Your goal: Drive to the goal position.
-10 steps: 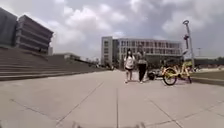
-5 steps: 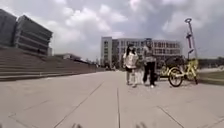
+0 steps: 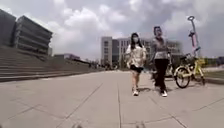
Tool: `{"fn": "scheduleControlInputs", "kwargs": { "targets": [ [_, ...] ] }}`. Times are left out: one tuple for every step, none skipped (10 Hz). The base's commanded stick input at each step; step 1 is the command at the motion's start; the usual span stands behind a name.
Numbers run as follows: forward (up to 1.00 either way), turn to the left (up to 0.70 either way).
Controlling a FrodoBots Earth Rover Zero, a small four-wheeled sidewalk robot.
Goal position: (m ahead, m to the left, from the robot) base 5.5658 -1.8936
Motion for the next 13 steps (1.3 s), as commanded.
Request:
{"fn": "scheduleControlInputs", "kwargs": {
  "targets": [
    [0.70,0.00],
    [0.70,0.00],
    [0.70,0.00],
    [0.70,0.02],
    [0.70,0.08],
    [0.70,0.04],
    [0.70,0.00],
    [0.70,0.00],
    [0.70,0.00],
    [0.70,0.00],
    [0.70,0.00],
    [0.70,0.00],
    [0.70,0.00]
  ]
}}
